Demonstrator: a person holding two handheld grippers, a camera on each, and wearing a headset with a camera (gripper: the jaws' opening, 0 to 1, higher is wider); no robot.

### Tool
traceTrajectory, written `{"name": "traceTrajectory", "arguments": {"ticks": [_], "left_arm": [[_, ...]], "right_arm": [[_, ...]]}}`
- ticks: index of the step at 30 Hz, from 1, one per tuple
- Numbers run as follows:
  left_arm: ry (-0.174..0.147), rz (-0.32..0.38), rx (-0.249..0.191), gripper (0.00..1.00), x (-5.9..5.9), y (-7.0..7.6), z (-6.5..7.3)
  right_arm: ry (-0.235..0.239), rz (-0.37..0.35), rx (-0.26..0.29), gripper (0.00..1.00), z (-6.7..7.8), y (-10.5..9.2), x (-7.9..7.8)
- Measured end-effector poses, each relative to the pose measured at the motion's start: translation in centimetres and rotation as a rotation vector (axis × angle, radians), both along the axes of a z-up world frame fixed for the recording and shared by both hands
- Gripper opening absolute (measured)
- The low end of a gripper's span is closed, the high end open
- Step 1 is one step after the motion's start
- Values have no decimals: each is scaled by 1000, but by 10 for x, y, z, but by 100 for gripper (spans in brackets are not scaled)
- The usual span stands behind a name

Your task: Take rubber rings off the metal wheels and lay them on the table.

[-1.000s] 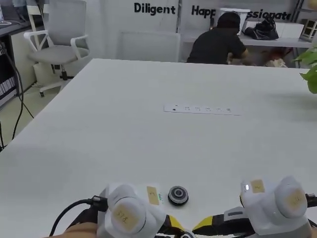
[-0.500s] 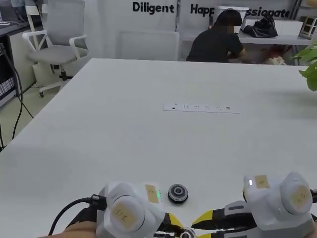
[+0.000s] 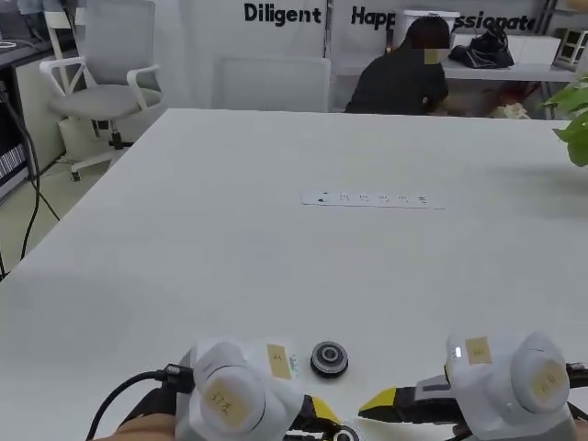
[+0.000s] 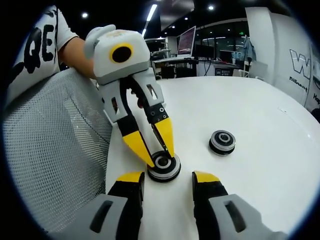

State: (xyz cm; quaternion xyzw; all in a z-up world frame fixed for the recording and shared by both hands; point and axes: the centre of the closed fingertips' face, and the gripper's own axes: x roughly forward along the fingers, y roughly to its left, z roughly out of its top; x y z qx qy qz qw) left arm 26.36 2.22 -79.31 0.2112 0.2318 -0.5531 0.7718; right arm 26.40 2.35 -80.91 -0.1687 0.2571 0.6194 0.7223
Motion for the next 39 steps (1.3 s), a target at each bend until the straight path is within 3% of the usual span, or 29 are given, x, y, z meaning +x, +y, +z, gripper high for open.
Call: {"name": "traceTrajectory", "arguments": {"ticks": [8,18,39], "left_arm": [[-1,1,0,13,0,0,0],[-2,2,2,13,0,0,0],[-6,2,6,13,0,0,0]], "right_arm": [[19,-26,19,33,1,5,3],[31,-3,12,25,1,7,-4],[39,-1,9,22,2,3,-4]]}}
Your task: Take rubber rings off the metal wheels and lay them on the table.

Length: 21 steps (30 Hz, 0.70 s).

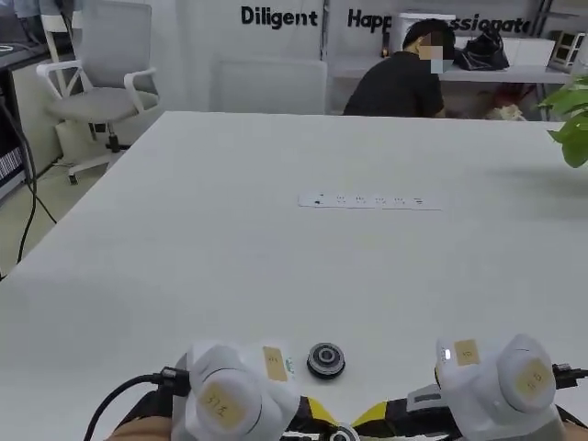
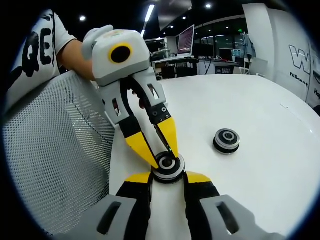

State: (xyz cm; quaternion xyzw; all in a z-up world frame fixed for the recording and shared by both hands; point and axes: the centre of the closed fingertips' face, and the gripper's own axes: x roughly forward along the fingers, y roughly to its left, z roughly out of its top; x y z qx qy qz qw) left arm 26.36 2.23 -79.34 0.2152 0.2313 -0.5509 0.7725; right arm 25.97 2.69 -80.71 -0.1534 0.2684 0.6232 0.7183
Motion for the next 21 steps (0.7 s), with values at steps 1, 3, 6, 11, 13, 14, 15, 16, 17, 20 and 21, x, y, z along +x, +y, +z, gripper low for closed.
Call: {"name": "traceTrajectory", "arguments": {"ticks": [1,3,6,11,13,14,15,16,17,20,21], "left_arm": [[-1,0,0,13,0,0,0],[0,0,-1,13,0,0,0],[-1,0,0,13,0,0,0],[0,0,-1,13,0,0,0],[-1,1,0,13,0,0,0],[-1,2,-1,13,0,0,0],[0,2,-2,13,0,0,0],[-1,2,-2,13,0,0,0],[-1,2,-1,13,0,0,0],[-1,2,-2,13,0,0,0],[-1,2,-2,13,0,0,0]], "right_arm": [[-1,1,0,22,0,0,0],[-5,6,-2,22,0,0,0],[-9,11,-4,22,0,0,0],[-12,16,-10,19,0,-3,0],[-12,16,-12,17,-1,-4,0],[-11,13,-13,17,-1,-4,0],[-5,9,-11,17,-1,-4,0],[-4,8,-12,16,-1,-5,0],[-4,10,-12,16,-1,-5,0],[-1,10,-13,16,-1,-5,0],[1,9,-13,15,-1,-5,0]]}}
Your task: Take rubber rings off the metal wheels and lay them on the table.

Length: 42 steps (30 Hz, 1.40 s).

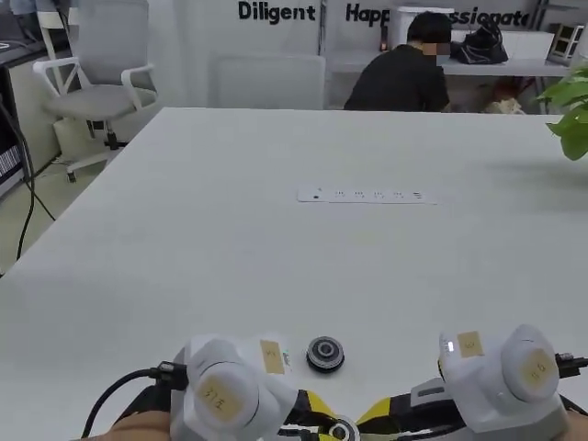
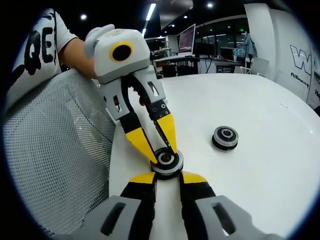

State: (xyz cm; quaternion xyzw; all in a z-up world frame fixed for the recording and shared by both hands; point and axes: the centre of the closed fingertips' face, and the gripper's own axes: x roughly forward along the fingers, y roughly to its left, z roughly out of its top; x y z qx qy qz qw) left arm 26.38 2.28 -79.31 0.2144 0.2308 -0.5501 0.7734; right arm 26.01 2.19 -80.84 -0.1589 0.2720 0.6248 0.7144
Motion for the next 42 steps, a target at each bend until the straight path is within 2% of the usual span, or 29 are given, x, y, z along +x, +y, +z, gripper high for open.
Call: {"name": "traceTrajectory", "arguments": {"ticks": [9,14,24,25,29,33,38,42], "left_arm": [[0,4,-3,13,0,1,0],[0,7,-5,13,1,1,0],[-6,6,2,13,0,1,0],[-6,6,1,13,1,1,0],[-6,7,2,13,1,1,0],[-4,9,1,13,1,1,0],[-6,9,5,13,1,1,0],[-7,10,8,13,1,1,0]], "right_arm": [[21,-14,2,11,0,-2,0],[34,-30,1,4,-1,-4,2],[89,-82,17,0,1,-7,6],[112,-92,30,0,3,-7,5],[128,-105,33,0,2,-7,6],[180,-147,55,0,2,-8,8],[245,-221,119,0,8,-8,16],[247,-220,119,0,9,-6,15]]}}
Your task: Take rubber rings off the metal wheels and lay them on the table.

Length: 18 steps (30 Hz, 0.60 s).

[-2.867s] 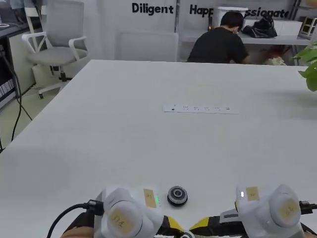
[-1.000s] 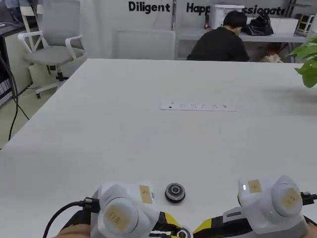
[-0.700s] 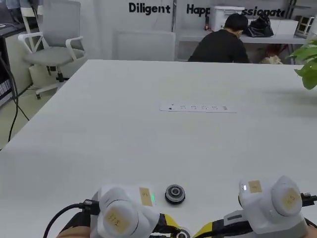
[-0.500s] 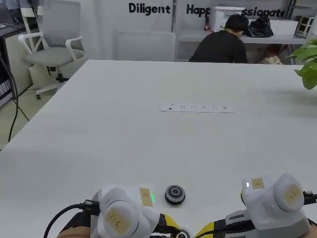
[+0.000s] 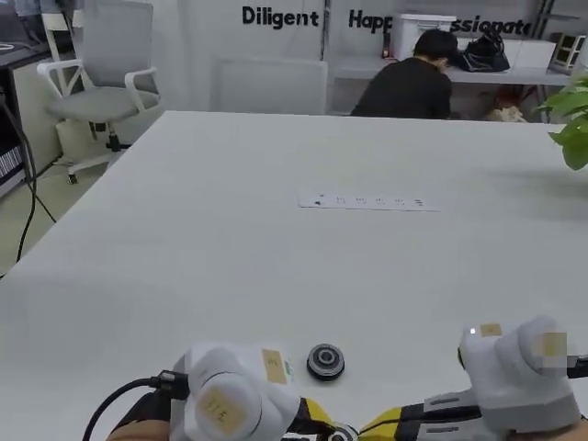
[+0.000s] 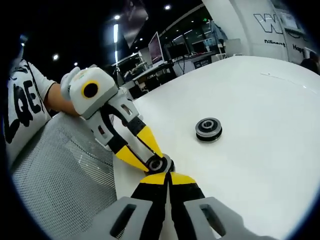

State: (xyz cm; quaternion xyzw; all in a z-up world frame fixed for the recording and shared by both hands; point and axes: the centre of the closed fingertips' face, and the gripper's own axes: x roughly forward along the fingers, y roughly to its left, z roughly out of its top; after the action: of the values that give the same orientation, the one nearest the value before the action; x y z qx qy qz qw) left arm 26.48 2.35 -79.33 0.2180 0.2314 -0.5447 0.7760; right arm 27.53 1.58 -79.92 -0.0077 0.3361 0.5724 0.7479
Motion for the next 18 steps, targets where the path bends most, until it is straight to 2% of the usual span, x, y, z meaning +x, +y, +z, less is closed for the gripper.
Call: {"name": "traceTrajectory", "arguments": {"ticks": [5,18], "left_arm": [[-2,0,4,13,0,0,0],[-6,-7,13,13,-1,1,0]], "right_arm": [[22,-14,31,0,4,2,-1],[39,-12,41,0,6,5,-4]]}}
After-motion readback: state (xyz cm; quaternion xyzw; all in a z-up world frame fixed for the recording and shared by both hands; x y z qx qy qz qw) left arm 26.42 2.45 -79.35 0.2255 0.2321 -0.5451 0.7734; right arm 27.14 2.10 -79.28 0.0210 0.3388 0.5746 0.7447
